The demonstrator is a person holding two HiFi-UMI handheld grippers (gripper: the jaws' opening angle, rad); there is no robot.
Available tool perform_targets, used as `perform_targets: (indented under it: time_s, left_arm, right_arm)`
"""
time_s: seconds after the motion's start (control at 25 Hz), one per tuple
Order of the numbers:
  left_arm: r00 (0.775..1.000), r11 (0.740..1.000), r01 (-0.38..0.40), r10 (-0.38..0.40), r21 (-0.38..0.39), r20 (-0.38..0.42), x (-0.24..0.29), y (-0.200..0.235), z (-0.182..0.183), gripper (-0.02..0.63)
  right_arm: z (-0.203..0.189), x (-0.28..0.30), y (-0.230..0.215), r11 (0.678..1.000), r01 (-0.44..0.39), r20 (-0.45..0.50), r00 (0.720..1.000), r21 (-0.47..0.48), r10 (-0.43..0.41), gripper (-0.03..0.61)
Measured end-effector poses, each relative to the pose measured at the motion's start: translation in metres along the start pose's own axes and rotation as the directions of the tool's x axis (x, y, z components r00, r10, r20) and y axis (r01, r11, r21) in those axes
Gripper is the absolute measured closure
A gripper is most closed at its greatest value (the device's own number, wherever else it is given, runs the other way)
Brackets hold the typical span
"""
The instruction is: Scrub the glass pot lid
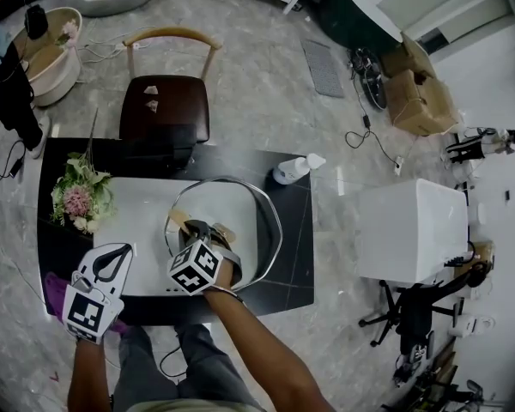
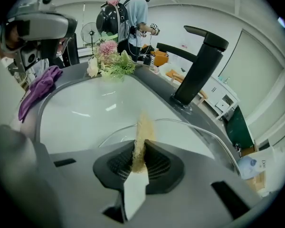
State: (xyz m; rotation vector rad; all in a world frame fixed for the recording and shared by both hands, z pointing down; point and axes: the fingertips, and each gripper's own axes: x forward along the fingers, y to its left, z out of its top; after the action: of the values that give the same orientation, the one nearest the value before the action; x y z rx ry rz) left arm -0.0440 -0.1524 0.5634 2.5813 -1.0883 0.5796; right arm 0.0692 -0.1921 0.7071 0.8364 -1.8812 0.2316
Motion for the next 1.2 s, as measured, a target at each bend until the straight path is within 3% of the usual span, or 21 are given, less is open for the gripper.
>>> perform_targets:
  time_s: [0.2,0.44,0.48,0.56,0.6,0.8,1.2]
  left_arm:
    - [0.999,0.999,0.040,-0.040,-0.014,-0.019,0.033,-0.005,-0.018,0.598]
    - [0.981,0.987,0.114,-0.130,-0.113,-0.146,0.095,-0.031,-0.073,0.596]
    - [0.978,0.985,0.111,-0.132,-0.129,-0.163,0.103,-0.032,-0.081,0.585]
    - [0.973,0.980,0.096,-0.128,-0.173,-0.190,0.115,-0.032,-0.096,0.466]
    - [0.971,0.975,0.092,-0.133,-0.204,-0.197,0.120,-0.032,-0.103,0.449]
    - [0.967,0.930,0.127,-0.194,-0.345,-0.167,0.131,-0.032,-0.113,0.484]
    - [0.966,0.933,0.131,-0.196,-0.334,-0.168,0.130,-0.033,-0.110,0.501]
  right_arm:
    - [-0.026,-0.011,-0.035,0.998,0.041,-0.024,0.999,0.039,-0.040,0.531]
    - [-0.084,-0.055,-0.125,0.973,0.194,-0.072,0.980,0.128,-0.186,0.531]
    - [-0.090,-0.063,-0.139,0.965,0.223,-0.075,0.974,0.141,-0.214,0.531]
    - [-0.098,-0.076,-0.159,0.950,0.267,-0.076,0.963,0.164,-0.258,0.531]
    - [-0.101,-0.081,-0.165,0.944,0.279,-0.072,0.960,0.175,-0.270,0.531]
    - [-0.100,-0.086,-0.168,0.943,0.282,-0.049,0.959,0.176,-0.278,0.531]
    - [-0.102,-0.078,-0.159,0.944,0.274,-0.059,0.962,0.182,-0.267,0.532]
